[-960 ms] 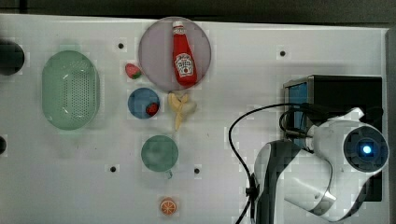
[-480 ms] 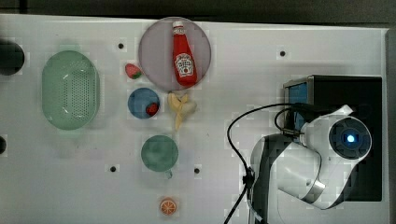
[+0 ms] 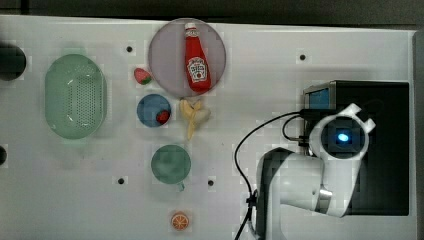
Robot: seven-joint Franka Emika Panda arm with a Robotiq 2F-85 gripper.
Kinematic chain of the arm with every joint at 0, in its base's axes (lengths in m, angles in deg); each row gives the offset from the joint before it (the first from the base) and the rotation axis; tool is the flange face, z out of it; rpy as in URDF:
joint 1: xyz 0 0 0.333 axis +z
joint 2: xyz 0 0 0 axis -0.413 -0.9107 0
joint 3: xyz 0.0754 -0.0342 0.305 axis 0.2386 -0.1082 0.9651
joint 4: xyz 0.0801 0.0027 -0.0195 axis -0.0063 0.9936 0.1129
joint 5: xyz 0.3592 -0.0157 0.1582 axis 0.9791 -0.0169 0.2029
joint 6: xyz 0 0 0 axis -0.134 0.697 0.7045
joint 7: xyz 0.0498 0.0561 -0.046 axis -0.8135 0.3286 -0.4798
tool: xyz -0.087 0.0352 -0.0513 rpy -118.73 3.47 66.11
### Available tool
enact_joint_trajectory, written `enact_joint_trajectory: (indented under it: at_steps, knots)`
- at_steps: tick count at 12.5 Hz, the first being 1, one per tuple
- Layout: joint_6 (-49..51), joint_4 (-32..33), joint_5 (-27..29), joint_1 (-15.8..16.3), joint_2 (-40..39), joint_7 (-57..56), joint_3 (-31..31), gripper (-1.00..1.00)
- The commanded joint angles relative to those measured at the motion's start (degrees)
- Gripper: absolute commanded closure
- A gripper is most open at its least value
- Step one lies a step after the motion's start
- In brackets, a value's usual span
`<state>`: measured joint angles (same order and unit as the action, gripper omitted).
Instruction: Flap open oven.
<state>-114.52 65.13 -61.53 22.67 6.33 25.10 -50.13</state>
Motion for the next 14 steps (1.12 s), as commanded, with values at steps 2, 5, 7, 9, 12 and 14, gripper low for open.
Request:
enact_joint_trajectory:
  at_steps: [2, 5, 7, 9, 12, 14]
  knots:
    - [2.51, 0.78, -10.62, 3.29, 0.25, 16.95, 3.36, 0.65]
    - [4.50, 1.05, -13.75, 3.77, -0.83, 23.11, 6.66, 0.65]
    - [5.60, 1.05, -14.81, 4.24, -2.23, 27.76, 8.82, 0.65]
    - [6.03, 1.05, -18.28, 5.03, -4.31, 32.77, 10.74, 0.65]
    - [7.20, 1.02, -25.62, 6.87, -8.12, 45.11, 13.24, 0.65]
    - [8.89, 0.37, -31.13, 8.48, -11.49, 53.59, 14.66, 0.65]
